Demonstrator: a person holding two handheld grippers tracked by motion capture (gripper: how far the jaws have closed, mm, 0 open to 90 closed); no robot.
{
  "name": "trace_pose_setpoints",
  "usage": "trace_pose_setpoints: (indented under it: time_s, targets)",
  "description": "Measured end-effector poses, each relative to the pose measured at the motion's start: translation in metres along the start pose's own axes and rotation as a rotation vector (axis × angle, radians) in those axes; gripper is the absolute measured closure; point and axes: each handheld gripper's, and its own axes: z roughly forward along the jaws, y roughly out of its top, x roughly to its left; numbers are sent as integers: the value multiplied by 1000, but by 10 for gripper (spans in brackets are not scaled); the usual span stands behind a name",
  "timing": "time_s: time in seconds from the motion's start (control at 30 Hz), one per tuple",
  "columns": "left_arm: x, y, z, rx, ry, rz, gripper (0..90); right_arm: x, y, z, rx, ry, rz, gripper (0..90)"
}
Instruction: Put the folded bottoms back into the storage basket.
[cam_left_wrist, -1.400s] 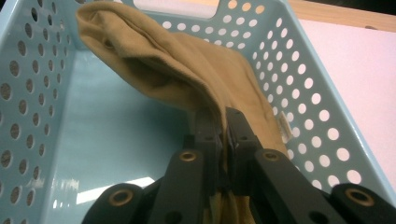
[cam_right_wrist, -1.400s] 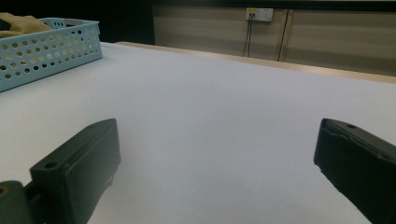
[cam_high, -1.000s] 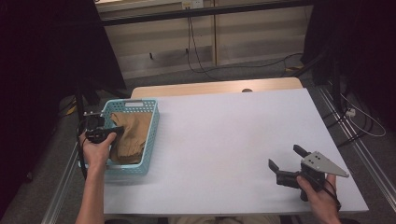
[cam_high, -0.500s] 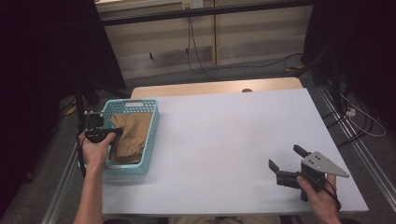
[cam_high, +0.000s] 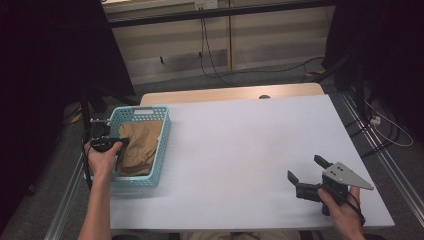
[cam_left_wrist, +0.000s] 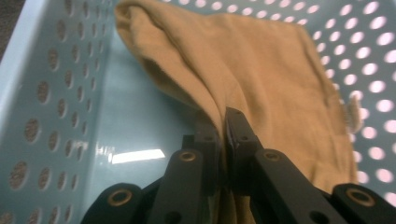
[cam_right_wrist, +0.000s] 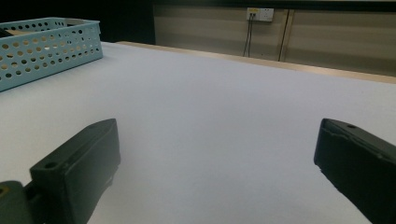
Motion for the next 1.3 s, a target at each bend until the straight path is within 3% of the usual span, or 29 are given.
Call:
trace_pose_setpoints:
  time_s: [0.23, 0.27, 0.3, 0.57, 0.87, 1.0, 1.3]
  targets:
    - [7, 1, 8, 28, 30, -4, 854, 0, 0, 1, 1, 3, -2, 3]
    - [6, 1, 10, 18, 35, -24, 853, 0, 0, 0, 0, 3, -3, 3]
    - [8, 1, 10, 35, 43, -10, 852, 0, 0, 0, 1, 3, -2, 3]
    - [14, 0, 17, 39, 78, -27, 846, 0, 0, 1, 4, 4, 2, 3]
    - [14, -2, 24, 81, 95, 14, 836, 0, 0, 1, 3, 5, 0, 3]
    - [16, -2, 26, 86, 98, 4, 833, 0, 0, 0, -1, 7, 0, 3]
    - [15, -3, 28, 90, 121, 35, 745, 0, 0, 0, 0, 7, 0, 3]
